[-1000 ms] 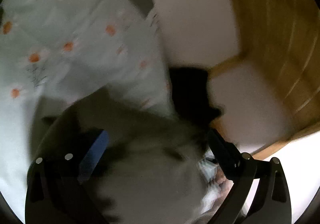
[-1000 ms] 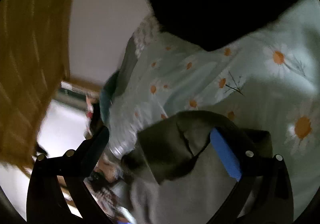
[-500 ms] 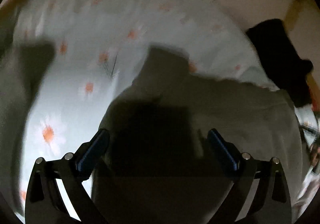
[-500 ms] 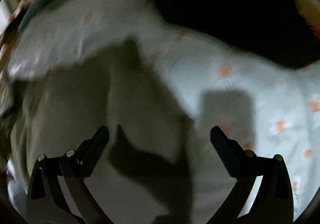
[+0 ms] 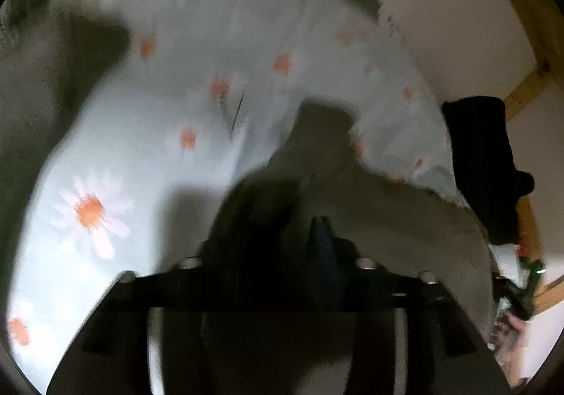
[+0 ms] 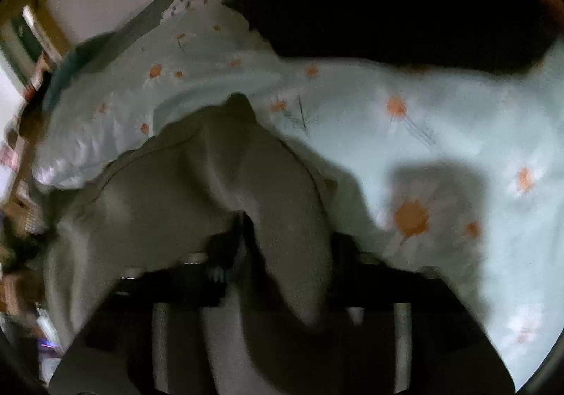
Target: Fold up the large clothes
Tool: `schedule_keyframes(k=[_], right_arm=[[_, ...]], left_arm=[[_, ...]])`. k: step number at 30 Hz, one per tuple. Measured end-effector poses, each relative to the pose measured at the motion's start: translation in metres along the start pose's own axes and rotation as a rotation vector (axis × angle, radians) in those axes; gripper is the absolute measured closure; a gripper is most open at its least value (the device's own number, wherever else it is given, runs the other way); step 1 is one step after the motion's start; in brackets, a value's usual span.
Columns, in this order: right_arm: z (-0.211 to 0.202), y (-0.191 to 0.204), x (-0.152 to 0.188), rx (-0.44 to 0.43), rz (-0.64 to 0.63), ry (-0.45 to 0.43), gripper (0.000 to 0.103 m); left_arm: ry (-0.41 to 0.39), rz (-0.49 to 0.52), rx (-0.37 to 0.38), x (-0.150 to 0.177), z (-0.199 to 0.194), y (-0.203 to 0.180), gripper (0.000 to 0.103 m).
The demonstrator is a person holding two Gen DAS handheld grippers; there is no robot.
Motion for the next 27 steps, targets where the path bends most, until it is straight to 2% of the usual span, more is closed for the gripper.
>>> schedule_keyframes(k=[1,2,3,4,6,8,10,12,13,14,15,17,20,22,24,26,27], right_arm=[[-0.022,0.005,-0.001,0.005,-0.012,-0.083,0.004],[-0.043,0.008,0.0,-0.001,-0.016,-0.165,0.003],[-0.066,0.019,0.004,-0.032,-0.051,-0.221,0.003],[-0.073,0.031,0.008,-0.061,-0.085,-0.225,0.003],[-0.082,0.071,0.022,-0.114,-0.192,-0.182,0.003],[-0.075,0.117,0.038,-0.088,-0.274,-0.168,0.003],[-0.057,0.151,0.047,-0.032,-0.309,-0.148,0.003],[-0.022,0.168,0.058,0.087,-0.34,-0.055,0.003],[-0.007,0.171,0.066,0.136,-0.359,-0.037,0.003],[-0.004,0.171,0.071,0.163,-0.378,-0.052,0.003],[-0.006,0.173,0.075,0.198,-0.4,-0.073,0.003],[-0.015,0.175,0.076,0.222,-0.391,-0.057,0.003],[-0.046,0.172,0.079,0.192,-0.317,-0.04,0.003],[-0.063,0.164,0.096,0.207,-0.268,-0.04,0.003],[-0.058,0.157,0.118,0.227,-0.262,-0.007,0.003],[-0.047,0.154,0.132,0.183,-0.242,-0.048,0.003],[-0.052,0.153,0.132,0.181,-0.237,-0.041,0.003]], left_arm=[[-0.056,0.054,0.003,-0.002,-0.012,-0.016,0.007],[-0.132,0.12,0.017,0.001,-0.03,-0.035,0.005],[-0.173,0.158,0.027,0.005,-0.042,-0.047,0.005],[-0.204,0.213,0.048,0.012,-0.052,-0.066,0.005],[-0.147,0.283,0.087,0.029,-0.04,-0.099,0.005],[-0.072,0.334,0.061,0.042,-0.009,-0.123,0.005],[0.028,0.37,-0.079,0.058,0.034,-0.134,0.005],[0.139,0.339,-0.254,0.072,0.082,-0.121,0.004],[0.133,0.317,-0.235,0.078,0.091,-0.11,0.005],[0.084,0.291,-0.213,0.077,0.084,-0.105,0.005],[0.086,0.279,-0.216,0.077,0.082,-0.103,0.005],[0.083,0.291,-0.216,0.076,0.084,-0.102,0.005],[0.076,0.3,-0.222,0.075,0.088,-0.101,0.004],[0.063,0.309,-0.228,0.079,0.086,-0.102,0.004],[0.055,0.317,-0.236,0.083,0.087,-0.101,0.004],[0.052,0.319,-0.237,0.084,0.09,-0.11,0.004],[0.052,0.319,-0.236,0.084,0.093,-0.11,0.004]])
Point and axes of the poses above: each gripper's, at about its wrist camera, not at the fingertips, and z roughly the way its jaws point, y to its left, x to its underside, the point moved 1 cm from there along z, roughly the way its jaws point, and after that the axes turned 15 degrees about x, right-handed, at the moved point
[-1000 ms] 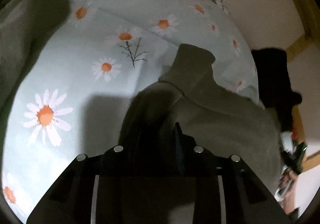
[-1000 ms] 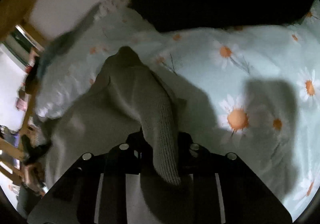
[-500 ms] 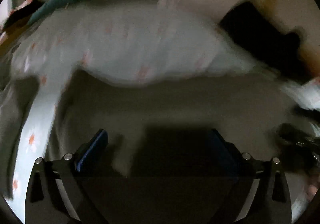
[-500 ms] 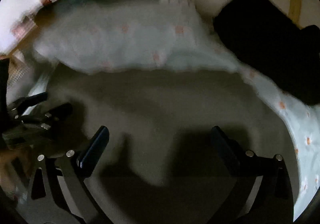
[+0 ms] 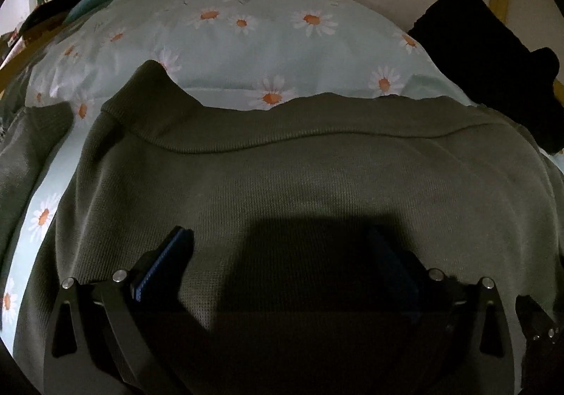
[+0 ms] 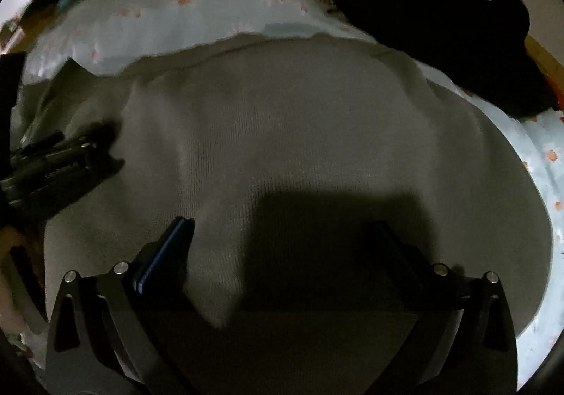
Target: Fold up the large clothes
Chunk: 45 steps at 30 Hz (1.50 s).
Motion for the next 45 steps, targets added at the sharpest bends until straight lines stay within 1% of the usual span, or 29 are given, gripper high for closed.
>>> schedule_keyframes(k=[2,4,5,6,7,8,10,13,14,15,16,17,19,20,21,22,23,24,26,27,29,32,34,35,36,38,41,44,45], right_arm=[[-0.017,-0.006,-0.004,0.003,0.044,0.046,0.003],[-0.048,-0.006,0.001,-0.004,0.043,-0.015,0.003],[-0.049,-0.001,0.004,0.015,0.015,-0.022,0.003],[-0.038,0.008,0.011,0.049,-0.054,0.013,0.003],[-0.021,0.014,0.017,0.041,-0.084,0.053,0.003],[-0.01,0.009,0.022,-0.007,-0.048,0.041,0.002],[-0.007,0.004,0.022,-0.048,-0.04,0.061,0.002],[-0.008,0.008,0.022,-0.035,-0.058,0.067,0.002],[-0.009,0.007,0.023,-0.037,-0.055,0.068,0.002],[-0.009,0.006,0.022,-0.041,-0.051,0.066,0.002],[-0.008,0.006,0.022,-0.042,-0.044,0.061,0.002],[-0.007,0.004,0.019,-0.039,-0.036,0.052,0.002],[-0.012,0.003,0.02,-0.035,-0.019,0.034,0.002],[-0.011,0.001,0.015,-0.048,-0.001,0.023,0.003],[-0.018,-0.004,0.017,-0.077,0.01,0.015,0.003],[-0.025,-0.01,0.021,-0.128,0.019,0.007,0.003],[-0.036,-0.02,0.03,-0.211,0.033,0.002,0.003],[-0.044,-0.029,0.036,-0.276,0.057,-0.001,0.003],[-0.06,-0.061,0.06,-0.475,0.18,-0.006,0.003],[-0.061,-0.072,0.068,-0.538,0.232,0.001,0.003],[-0.048,-0.101,0.09,-0.697,0.429,0.076,0.003],[0.001,-0.125,0.12,-0.94,0.751,0.256,0.004],[0.018,-0.132,0.127,-0.969,0.872,0.273,0.004],[0.019,-0.133,0.124,-0.972,0.896,0.264,0.004],[0.021,-0.133,0.118,-0.942,0.93,0.261,0.004],[0.026,-0.131,0.109,-0.854,0.998,0.257,0.004],[0.034,-0.127,0.087,-0.745,1.072,0.214,0.004],[0.041,-0.122,0.066,-0.619,1.112,0.198,0.005],[0.044,-0.121,0.062,-0.598,1.113,0.2,0.007]], left_arm=[[-0.001,-0.001,0.006,0.0,0.0,0.001,0.004],[-0.005,-0.006,0.013,0.001,-0.001,0.003,0.004],[-0.005,-0.004,0.009,0.001,-0.001,0.003,0.004],[-0.004,-0.002,0.006,0.002,-0.001,0.002,0.004],[-0.003,-0.001,0.004,0.002,-0.001,0.001,0.004],[-0.001,-0.002,0.003,0.002,-0.001,0.001,0.004],[0.007,-0.001,0.0,0.001,-0.001,0.0,0.004],[0.046,-0.038,0.01,-0.006,-0.009,-0.002,0.005],[0.004,-0.08,0.037,-0.006,-0.025,-0.003,0.005],[-0.07,-0.111,0.099,-0.003,-0.045,-0.007,0.005],[-0.099,-0.108,0.117,-0.001,-0.056,-0.013,0.005],[-0.096,-0.083,0.108,0.002,-0.061,-0.023,0.005],[-0.012,-0.025,0.103,0.01,-0.048,-0.042,0.005],[0.055,0.008,0.062,0.018,-0.03,-0.049,0.005],[0.076,0.076,-0.001,0.03,-0.015,-0.055,0.004],[0.018,0.123,-0.017,0.037,-0.016,-0.058,0.004],[-0.025,0.125,-0.015,0.042,-0.018,-0.056,0.004],[-0.026,0.116,-0.013,0.042,-0.018,-0.055,0.004],[-0.025,0.106,-0.002,0.041,-0.018,-0.053,0.004],[-0.027,0.106,-0.001,0.041,-0.019,-0.052,0.004],[-0.027,0.105,0.0,0.041,-0.019,-0.051,0.004],[-0.027,0.104,-0.001,0.041,-0.019,-0.051,0.004],[-0.026,0.104,-0.001,0.042,-0.019,-0.052,0.004],[-0.026,0.105,0.0,0.043,-0.019,-0.053,0.004],[-0.026,0.105,0.0,0.043,-0.019,-0.053,0.004],[-0.026,0.105,0.0,0.042,-0.019,-0.053,0.004],[-0.024,0.105,0.0,0.042,-0.019,-0.053,0.004],[-0.023,0.106,0.001,0.043,-0.02,-0.052,0.004],[-0.021,0.106,0.0,0.043,-0.02,-0.053,0.004]])
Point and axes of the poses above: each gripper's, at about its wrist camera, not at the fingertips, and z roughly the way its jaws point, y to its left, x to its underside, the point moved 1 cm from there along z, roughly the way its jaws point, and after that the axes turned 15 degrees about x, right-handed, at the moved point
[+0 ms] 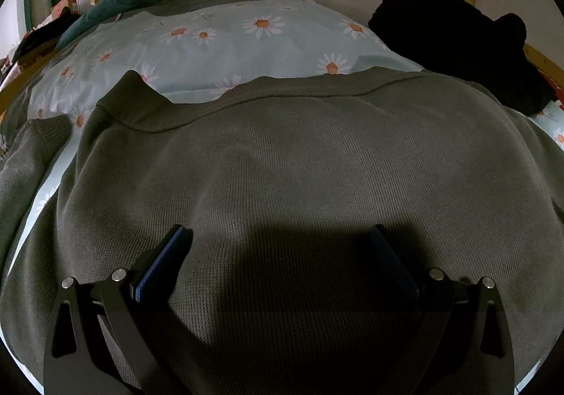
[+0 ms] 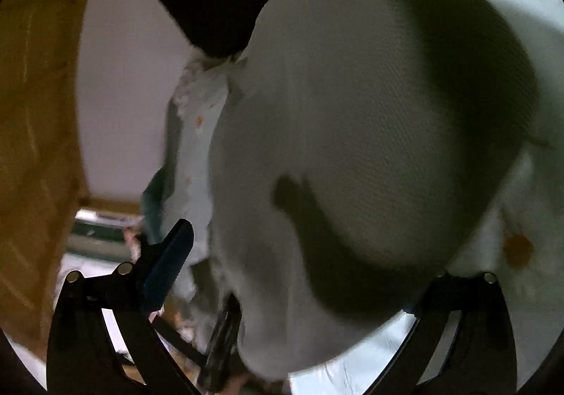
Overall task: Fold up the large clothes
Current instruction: 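Grasp a hoodie sleeve with the right tool and lift it across the body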
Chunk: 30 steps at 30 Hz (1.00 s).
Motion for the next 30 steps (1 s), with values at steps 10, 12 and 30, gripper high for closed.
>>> schedule_keyframes(k=[10,12,30], right_arm=[[-0.039,-0.018,0.007,-0.064,0.04,0.022,0.083],[-0.063,-0.033,0.011,-0.091,0.072,0.003,0.083],[-0.079,-0.019,0.0,-0.037,-0.139,-0.19,0.08]], left_arm=[[0.025,-0.007,0.005,0.018,-0.019,-0.019,0.004],[0.05,0.002,0.038,0.033,-0.033,-0.039,0.004],[0.011,-0.021,0.008,0.058,-0.078,-0.069,0.005]])
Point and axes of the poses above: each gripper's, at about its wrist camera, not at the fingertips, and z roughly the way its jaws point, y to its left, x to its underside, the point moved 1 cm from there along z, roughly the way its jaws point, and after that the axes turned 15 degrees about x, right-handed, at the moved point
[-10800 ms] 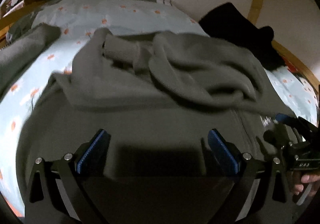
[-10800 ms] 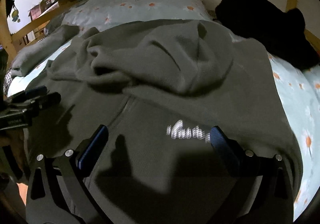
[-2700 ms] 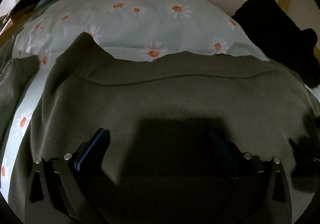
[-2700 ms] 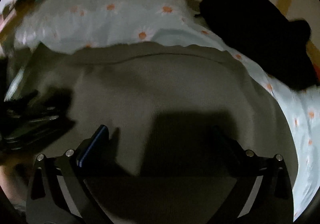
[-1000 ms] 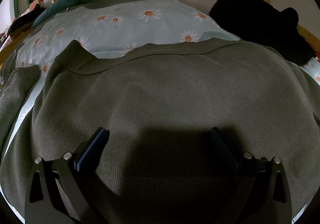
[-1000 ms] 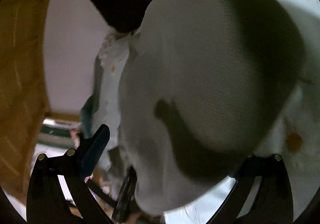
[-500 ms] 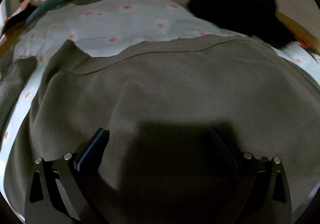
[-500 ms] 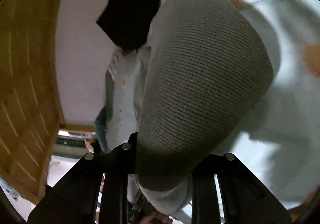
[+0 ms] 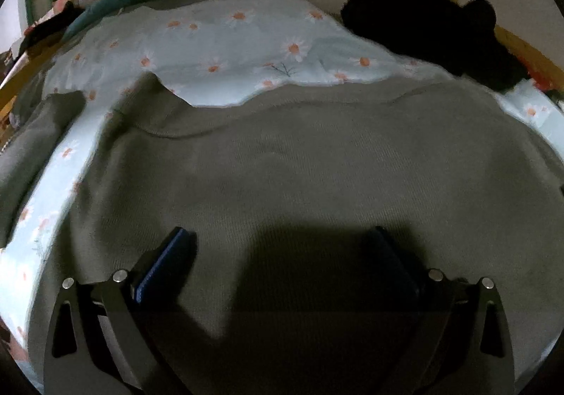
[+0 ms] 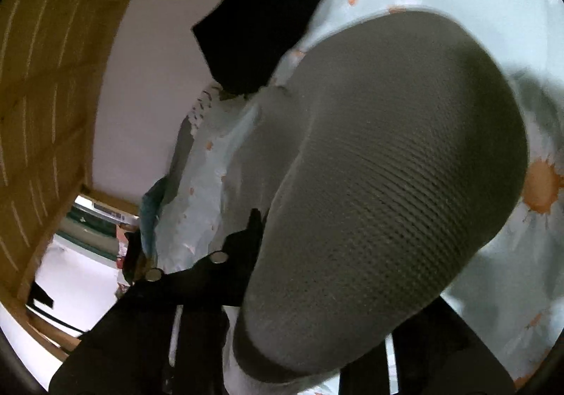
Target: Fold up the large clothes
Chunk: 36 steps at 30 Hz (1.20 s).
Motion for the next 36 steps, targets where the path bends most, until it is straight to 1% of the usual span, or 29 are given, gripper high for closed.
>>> schedule_keyframes(k=[1,2,3,4,5,6,8,9,11,13,17,20,22,23,24,25,26,27,28,29,30,31,32,33,34,35,36], right_arm=[[-0.002,0.002,-0.001,-0.002,-0.015,-0.004,0.08],[-0.005,-0.003,-0.002,0.006,-0.026,-0.002,0.079],[-0.004,-0.005,-0.004,0.023,-0.04,0.006,0.078],[-0.007,-0.014,-0.008,0.024,-0.038,0.016,0.078],[-0.002,-0.016,-0.011,0.019,-0.024,0.032,0.078],[0.001,-0.021,-0.011,0.005,-0.001,0.047,0.078],[-0.001,-0.019,-0.014,-0.029,0.018,0.049,0.082],[-0.01,-0.009,-0.013,-0.033,-0.017,0.011,0.083],[-0.027,0.017,-0.005,0.004,-0.146,-0.076,0.084],[-0.043,0.057,0.011,0.053,-0.337,-0.183,0.084],[-0.049,0.101,0.031,0.054,-0.497,-0.248,0.084],[-0.048,0.131,0.054,0.055,-0.617,-0.283,0.084],[-0.048,0.147,0.068,0.068,-0.686,-0.299,0.084],[-0.047,0.155,0.075,0.083,-0.721,-0.311,0.084],[-0.047,0.158,0.08,0.093,-0.747,-0.319,0.084],[-0.047,0.165,0.087,0.108,-0.784,-0.335,0.084],[-0.046,0.169,0.092,0.12,-0.812,-0.346,0.084],[-0.047,0.174,0.096,0.125,-0.827,-0.352,0.084],[-0.047,0.177,0.101,0.132,-0.842,-0.362,0.084],[-0.045,0.18,0.105,0.141,-0.858,-0.372,0.084],[-0.044,0.185,0.112,0.157,-0.886,-0.387,0.084],[-0.044,0.189,0.119,0.172,-0.917,-0.406,0.084],[-0.044,0.194,0.129,0.195,-0.974,-0.437,0.084],[-0.044,0.196,0.136,0.207,-1.012,-0.458,0.084],[-0.043,0.199,0.146,0.219,-1.058,-0.479,0.084],[-0.042,0.201,0.154,0.229,-1.091,-0.493,0.084],[-0.042,0.203,0.16,0.235,-1.11,-0.504,0.084]], left_arm=[[-0.055,0.004,-0.037,-0.005,-0.013,0.005,0.005],[-0.077,0.006,-0.077,-0.006,-0.019,0.013,0.005],[-0.04,-0.018,-0.103,-0.007,-0.011,0.029,0.005],[0.019,-0.053,-0.077,-0.005,0.003,0.042,0.004],[0.07,-0.115,0.003,-0.004,0.019,0.057,0.004],[0.028,-0.149,0.047,-0.005,0.02,0.067,0.004],[0.03,-0.106,-0.003,-0.01,0.025,0.06,0.004],[0.027,-0.085,-0.024,-0.014,0.029,0.054,0.004],[0.032,-0.062,-0.04,-0.018,0.036,0.048,0.004],[0.047,-0.058,-0.026,-0.024,0.042,0.049,0.004],[0.045,-0.073,-0.005,-0.021,0.04,0.053,0.004],[0.065,-0.078,0.005,-0.022,0.039,0.056,0.004],[0.09,-0.083,0.026,-0.024,0.033,0.06,0.005],[0.079,-0.084,0.031,-0.027,0.024,0.061,0.005],[0.04,-0.084,0.014,-0.028,0.012,0.063,0.005],[-0.029,-0.091,-0.048,-0.028,-0.006,0.068,0.005],[-0.08,-0.104,-0.107,-0.028,-0.018,0.074,0.005],[-0.096,-0.118,-0.148,-0.025,-0.019,0.081,0.005],[-0.045,-0.116,-0.139,-0.022,-0.007,0.086,0.005],[0.099,-0.113,-0.096,-0.013,0.025,0.091,0.004],[0.085,-0.124,-0.064,-0.01,0.029,0.094,0.004],[0.064,-0.156,-0.041,-0.012,0.02,0.1,0.004],[0.085,-0.154,-0.043,-0.017,0.012,0.102,0.005],[0.059,-0.147,-0.078,-0.02,0.002,0.103,0.005],[-0.035,-0.134,-0.187,-0.022,-0.022,0.108,0.005],[-0.106,-0.126,-0.27,-0.022,-0.038,0.114,0.005],[-0.096,-0.118,-0.295,-0.022,-0.038,0.122,0.005]])
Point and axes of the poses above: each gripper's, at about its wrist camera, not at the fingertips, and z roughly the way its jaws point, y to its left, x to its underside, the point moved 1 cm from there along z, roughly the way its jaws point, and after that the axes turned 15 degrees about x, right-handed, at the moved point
